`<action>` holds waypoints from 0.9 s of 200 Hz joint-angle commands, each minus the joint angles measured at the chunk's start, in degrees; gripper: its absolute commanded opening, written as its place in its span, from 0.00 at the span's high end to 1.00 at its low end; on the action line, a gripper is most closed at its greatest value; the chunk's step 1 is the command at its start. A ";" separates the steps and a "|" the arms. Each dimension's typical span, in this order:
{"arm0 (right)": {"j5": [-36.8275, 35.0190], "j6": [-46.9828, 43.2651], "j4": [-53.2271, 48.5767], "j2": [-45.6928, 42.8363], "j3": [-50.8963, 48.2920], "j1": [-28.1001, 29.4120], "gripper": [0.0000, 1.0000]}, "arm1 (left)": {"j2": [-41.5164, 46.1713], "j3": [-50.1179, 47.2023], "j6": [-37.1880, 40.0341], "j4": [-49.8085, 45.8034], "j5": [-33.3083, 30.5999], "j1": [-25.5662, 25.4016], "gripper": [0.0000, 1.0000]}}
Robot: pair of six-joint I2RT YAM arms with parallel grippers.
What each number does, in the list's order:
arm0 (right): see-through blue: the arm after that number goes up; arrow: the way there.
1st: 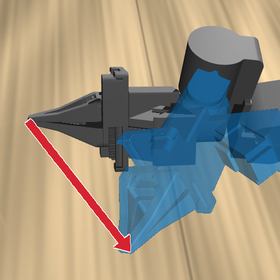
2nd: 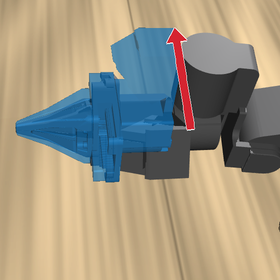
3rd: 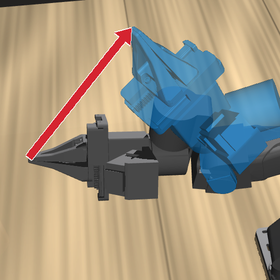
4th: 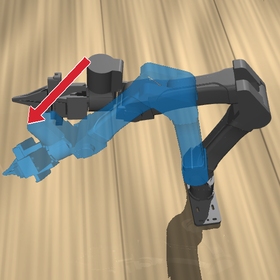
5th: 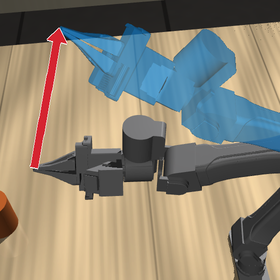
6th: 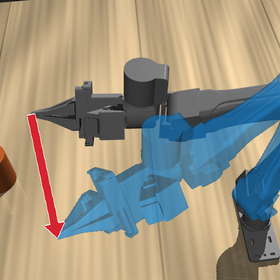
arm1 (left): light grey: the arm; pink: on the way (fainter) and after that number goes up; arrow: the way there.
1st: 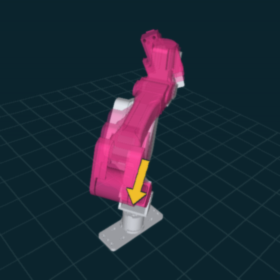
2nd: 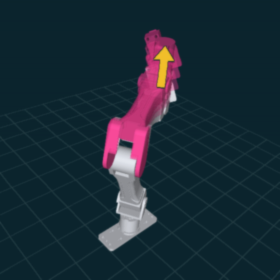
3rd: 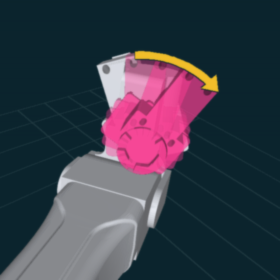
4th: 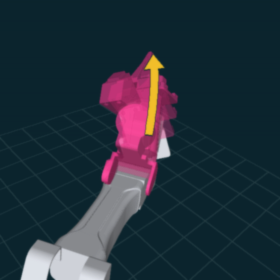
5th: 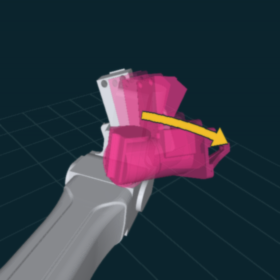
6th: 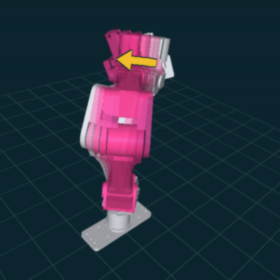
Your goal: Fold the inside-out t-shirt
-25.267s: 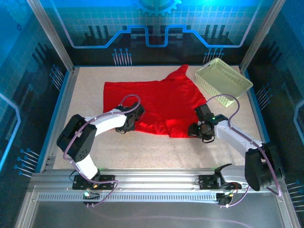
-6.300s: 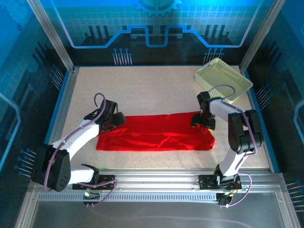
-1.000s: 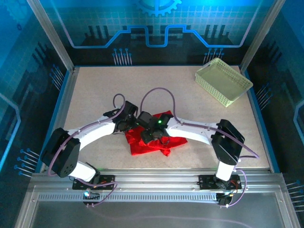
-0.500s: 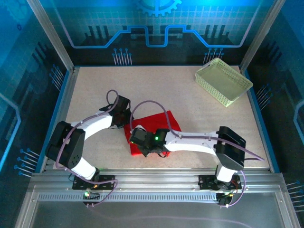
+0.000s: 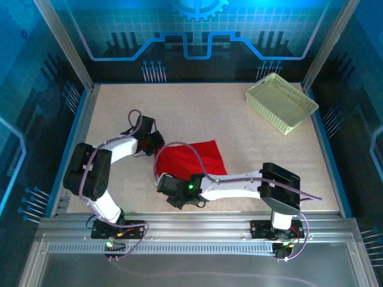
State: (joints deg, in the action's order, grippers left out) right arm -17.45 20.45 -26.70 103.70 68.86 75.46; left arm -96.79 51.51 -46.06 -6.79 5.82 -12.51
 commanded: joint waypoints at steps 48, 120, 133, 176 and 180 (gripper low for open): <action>-3.12 -1.12 -4.54 -12.10 0.75 -5.36 0.33 | 14.08 0.88 6.55 -14.79 -6.26 3.05 0.42; 9.75 0.99 -4.29 0.09 7.62 -32.84 0.32 | 31.33 -14.70 -6.07 -22.00 -16.01 -21.21 0.39; 11.43 1.30 -5.76 4.58 11.26 -35.23 0.32 | 31.32 -15.95 -8.26 -22.85 -16.33 -24.92 0.39; 11.39 5.51 -6.50 11.21 12.58 -40.31 0.32 | 28.13 -19.14 -11.46 -21.07 -15.47 -30.20 0.47; 11.49 6.07 -6.45 11.48 12.13 -40.89 0.33 | 27.96 -19.51 -11.46 -21.10 -15.89 -30.16 0.50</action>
State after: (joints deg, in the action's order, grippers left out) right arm -8.05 22.52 -30.59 113.25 80.20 37.26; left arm -67.31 33.91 -54.26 -27.16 -8.03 -41.78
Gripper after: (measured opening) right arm 0.680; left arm 0.580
